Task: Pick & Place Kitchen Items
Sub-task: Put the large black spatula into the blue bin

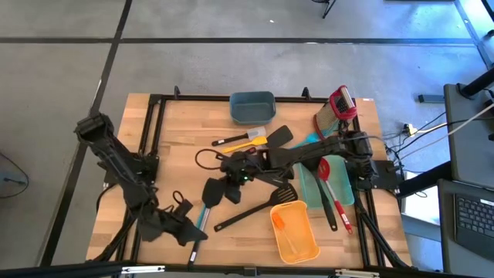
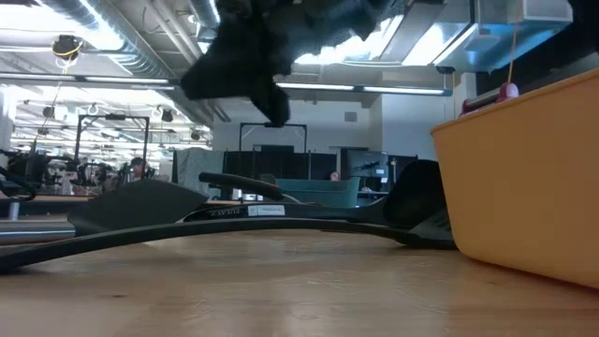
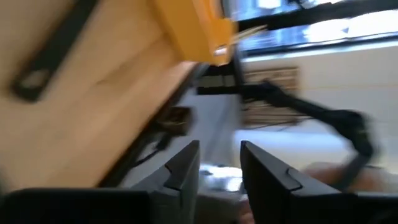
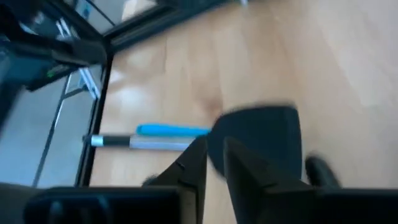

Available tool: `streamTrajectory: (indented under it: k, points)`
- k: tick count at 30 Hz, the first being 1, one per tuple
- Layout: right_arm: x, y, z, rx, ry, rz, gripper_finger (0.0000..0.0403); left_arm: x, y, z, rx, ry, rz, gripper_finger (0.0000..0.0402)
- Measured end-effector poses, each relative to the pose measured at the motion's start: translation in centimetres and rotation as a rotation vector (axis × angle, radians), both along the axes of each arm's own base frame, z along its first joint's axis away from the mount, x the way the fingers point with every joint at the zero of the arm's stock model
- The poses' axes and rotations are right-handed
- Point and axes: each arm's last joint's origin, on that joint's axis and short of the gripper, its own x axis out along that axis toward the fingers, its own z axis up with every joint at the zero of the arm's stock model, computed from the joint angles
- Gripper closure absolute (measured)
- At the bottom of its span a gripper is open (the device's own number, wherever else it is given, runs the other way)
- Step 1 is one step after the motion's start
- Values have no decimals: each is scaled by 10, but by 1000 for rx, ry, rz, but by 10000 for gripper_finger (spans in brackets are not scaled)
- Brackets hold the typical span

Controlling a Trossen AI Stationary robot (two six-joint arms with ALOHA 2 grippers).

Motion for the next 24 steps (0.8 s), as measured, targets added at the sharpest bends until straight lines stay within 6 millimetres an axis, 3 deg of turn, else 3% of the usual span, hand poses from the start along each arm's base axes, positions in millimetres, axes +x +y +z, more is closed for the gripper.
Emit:
streamTrajectory:
  k: [7,12,17,24]
  points:
    - [24,5,-15,-32,118,52,359,-7,-2,16,106,289,-101,358]
    - [37,13,-28,-87,190,69,359,-8,-4,21,52,362,-160,364]
    - [40,15,-32,-137,190,27,359,-8,-10,14,22,415,-192,365]
    - [40,9,-33,-188,195,-34,359,-3,-22,-11,-3,556,-227,367]
